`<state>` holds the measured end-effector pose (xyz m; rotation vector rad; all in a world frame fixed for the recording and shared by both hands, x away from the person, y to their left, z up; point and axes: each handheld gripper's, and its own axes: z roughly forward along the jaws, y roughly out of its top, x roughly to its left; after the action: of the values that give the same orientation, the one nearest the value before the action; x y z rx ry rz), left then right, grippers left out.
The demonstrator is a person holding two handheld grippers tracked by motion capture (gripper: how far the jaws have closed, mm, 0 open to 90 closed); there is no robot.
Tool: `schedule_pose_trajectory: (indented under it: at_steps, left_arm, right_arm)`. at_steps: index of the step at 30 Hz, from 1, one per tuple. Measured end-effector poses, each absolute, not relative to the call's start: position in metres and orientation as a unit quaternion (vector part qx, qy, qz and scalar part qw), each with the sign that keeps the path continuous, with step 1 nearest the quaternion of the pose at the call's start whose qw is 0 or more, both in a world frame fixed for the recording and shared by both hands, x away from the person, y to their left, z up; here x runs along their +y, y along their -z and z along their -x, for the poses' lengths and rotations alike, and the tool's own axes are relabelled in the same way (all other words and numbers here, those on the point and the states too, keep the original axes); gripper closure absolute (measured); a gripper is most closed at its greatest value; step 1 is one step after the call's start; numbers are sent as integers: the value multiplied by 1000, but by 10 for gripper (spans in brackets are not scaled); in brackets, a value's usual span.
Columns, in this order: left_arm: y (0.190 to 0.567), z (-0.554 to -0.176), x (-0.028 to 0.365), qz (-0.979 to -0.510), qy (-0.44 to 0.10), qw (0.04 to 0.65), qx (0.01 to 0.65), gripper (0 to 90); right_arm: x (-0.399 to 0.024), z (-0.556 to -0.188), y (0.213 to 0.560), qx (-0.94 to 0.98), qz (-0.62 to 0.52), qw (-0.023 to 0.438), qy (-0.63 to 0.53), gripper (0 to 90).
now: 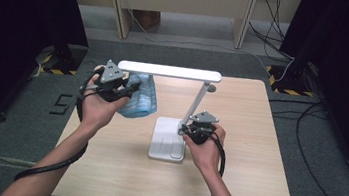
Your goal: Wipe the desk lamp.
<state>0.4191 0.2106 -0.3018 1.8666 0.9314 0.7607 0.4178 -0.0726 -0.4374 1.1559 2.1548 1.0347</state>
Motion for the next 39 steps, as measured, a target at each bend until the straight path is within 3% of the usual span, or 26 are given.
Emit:
schedule_pose_trajectory:
  at_steps: [6,11,18,39]
  left_arm:
    - [302,-419,212,-753,-305,445,377,718]
    - [302,-419,212,-754,-304,445,375,718]
    - [302,-418,211,-754,-304,447,374,718]
    - [300,-418,203,-759,-304,445,365,718]
  right_arm:
    - [-63,-416,464,823,-405,164,-364,779]
    - [-53,-416,476,843,-391,137,-342,856]
    - [-46,-415,481,862,-374,137,-314,898]
    - [-47,-420,479,869,-368,119,-308,900]
